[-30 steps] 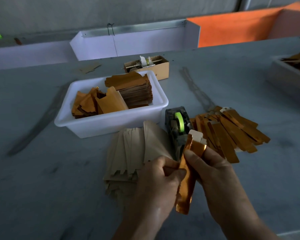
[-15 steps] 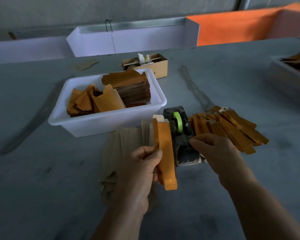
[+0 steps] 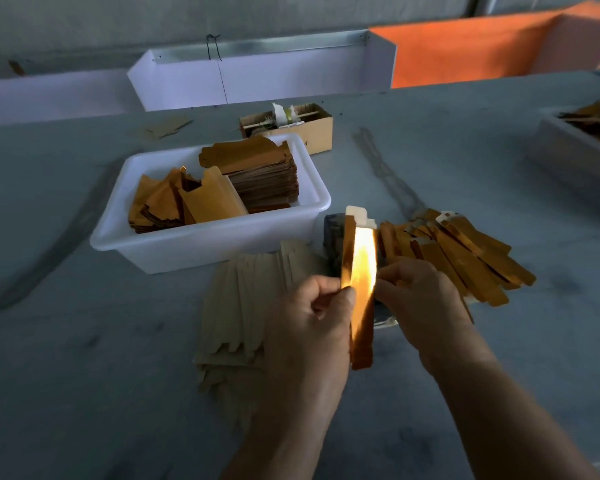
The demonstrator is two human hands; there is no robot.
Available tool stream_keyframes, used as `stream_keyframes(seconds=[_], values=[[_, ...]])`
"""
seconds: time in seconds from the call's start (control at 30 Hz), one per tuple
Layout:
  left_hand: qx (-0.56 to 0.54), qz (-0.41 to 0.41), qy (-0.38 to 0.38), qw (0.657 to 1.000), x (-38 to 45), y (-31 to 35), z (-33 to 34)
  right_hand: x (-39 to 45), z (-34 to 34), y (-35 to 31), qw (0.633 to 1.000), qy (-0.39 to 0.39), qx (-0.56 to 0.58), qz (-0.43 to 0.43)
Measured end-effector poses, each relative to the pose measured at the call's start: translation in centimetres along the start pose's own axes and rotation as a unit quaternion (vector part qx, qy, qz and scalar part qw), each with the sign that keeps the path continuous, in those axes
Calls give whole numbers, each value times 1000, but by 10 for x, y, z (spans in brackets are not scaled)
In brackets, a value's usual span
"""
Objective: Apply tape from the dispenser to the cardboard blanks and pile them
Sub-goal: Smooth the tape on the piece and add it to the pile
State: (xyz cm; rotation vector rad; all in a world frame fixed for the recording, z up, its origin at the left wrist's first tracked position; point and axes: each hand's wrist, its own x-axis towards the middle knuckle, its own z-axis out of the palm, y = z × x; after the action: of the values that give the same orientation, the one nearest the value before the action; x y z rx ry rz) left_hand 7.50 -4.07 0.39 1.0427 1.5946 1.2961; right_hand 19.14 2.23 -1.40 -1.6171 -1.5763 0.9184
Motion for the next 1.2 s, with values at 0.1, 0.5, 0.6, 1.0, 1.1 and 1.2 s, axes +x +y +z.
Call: stream_keyframes(seconds=[0.1, 0.5, 0.6, 1.0, 1.1, 1.2], values=[[-36, -37, -26, 998, 4, -7, 8, -3, 7, 5, 999, 39, 1, 5], [-172, -132, -38, 976, 21, -14, -6, -27, -2, 4, 995, 87, 40, 11], [-205, -134, -47, 968, 23, -14, -11, -31, 3, 6, 996, 87, 4, 3], [-14, -61, -89, 994, 30, -3, 6, -35, 20, 18, 993, 116, 16, -21], [41, -27, -80, 996, 30, 0, 9, -33, 19, 18, 988, 131, -46, -62], [71, -19, -78, 994, 29, 2, 10, -30, 17, 18, 980, 135, -115, -85]])
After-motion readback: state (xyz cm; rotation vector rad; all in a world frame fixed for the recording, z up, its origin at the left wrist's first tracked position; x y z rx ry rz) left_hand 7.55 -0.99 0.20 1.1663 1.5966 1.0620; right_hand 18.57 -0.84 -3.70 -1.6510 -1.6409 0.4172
